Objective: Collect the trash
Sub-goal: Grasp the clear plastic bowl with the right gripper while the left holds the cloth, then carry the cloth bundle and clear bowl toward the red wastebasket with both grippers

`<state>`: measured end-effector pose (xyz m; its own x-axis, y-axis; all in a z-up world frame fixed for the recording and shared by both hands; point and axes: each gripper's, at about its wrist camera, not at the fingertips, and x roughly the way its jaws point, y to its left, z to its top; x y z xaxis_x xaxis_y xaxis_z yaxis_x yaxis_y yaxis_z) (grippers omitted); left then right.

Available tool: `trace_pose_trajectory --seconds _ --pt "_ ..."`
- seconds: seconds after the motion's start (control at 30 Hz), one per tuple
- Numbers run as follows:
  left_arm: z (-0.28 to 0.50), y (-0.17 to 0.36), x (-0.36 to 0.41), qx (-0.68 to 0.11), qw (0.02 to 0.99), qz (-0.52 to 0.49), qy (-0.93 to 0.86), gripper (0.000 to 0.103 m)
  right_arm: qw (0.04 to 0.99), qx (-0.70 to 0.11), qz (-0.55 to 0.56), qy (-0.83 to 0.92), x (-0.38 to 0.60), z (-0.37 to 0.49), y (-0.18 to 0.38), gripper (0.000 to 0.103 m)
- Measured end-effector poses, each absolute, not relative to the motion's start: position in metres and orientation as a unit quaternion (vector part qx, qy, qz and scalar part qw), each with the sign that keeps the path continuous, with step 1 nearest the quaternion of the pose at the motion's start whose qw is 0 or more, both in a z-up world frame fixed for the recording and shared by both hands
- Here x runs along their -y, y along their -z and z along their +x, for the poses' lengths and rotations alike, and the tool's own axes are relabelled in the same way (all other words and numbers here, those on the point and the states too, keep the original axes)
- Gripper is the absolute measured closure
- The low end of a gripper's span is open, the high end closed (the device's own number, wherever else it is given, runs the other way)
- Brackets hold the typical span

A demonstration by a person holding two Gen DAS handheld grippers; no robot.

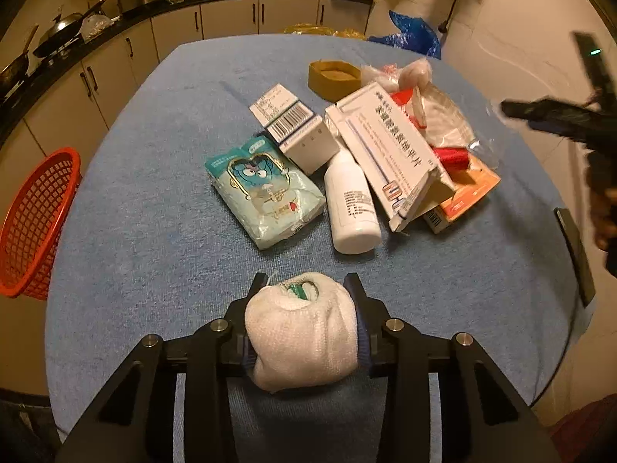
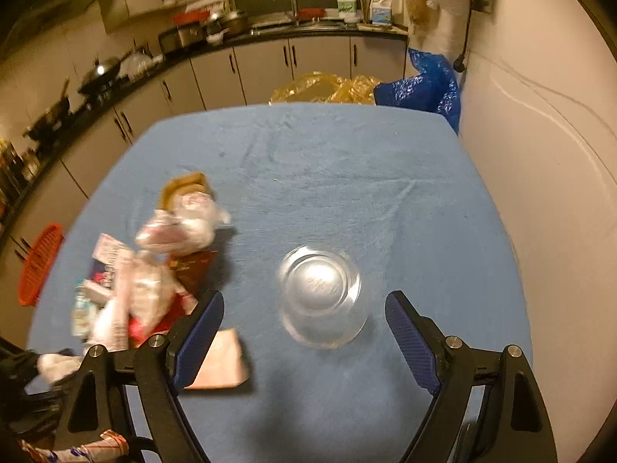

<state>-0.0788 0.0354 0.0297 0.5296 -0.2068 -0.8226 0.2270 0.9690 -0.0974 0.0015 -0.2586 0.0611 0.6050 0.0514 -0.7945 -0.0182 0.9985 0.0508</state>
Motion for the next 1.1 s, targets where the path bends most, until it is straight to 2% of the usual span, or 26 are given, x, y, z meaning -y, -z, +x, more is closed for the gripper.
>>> trace_pose_trajectory --seconds 0.07,0.1,0.3,0.67,0.9,1.1 --pt "-0.083 -0.034 -0.038 -0.465 0.877 0.007 0.12 0.065 0.891 -0.454 0.005 -0.021 0.26 0.01 -0.052 0.029" --pt "-0.086 -0.036 -0.038 -0.464 0.878 0.005 0.117 0.065 0.889 -0.458 0.005 -0.026 0.261 0.011 -0.05 0.04" --pt "-0.095 -0.045 -0.046 -0.459 0.883 -0.006 0.1 0.065 0.895 -0.444 -0.006 -0.036 0.259 0.003 -0.052 0.042" --pt "-0.101 -0.083 -0.068 -0.41 0.909 -0.024 0.069 0.065 0.924 -0.38 -0.006 -0.039 0.234 -0.024 -0.12 0.043" --pt "-0.104 -0.105 -0.092 -0.381 0.923 -0.042 0.038 0.065 0.933 -0.341 0.001 -0.112 0.177 -0.017 -0.169 0.043" --pt "-0.112 -0.115 -0.109 -0.366 0.929 -0.049 0.017 0.065 0.918 -0.35 -0.003 -0.184 0.118 -0.013 -0.175 0.043"
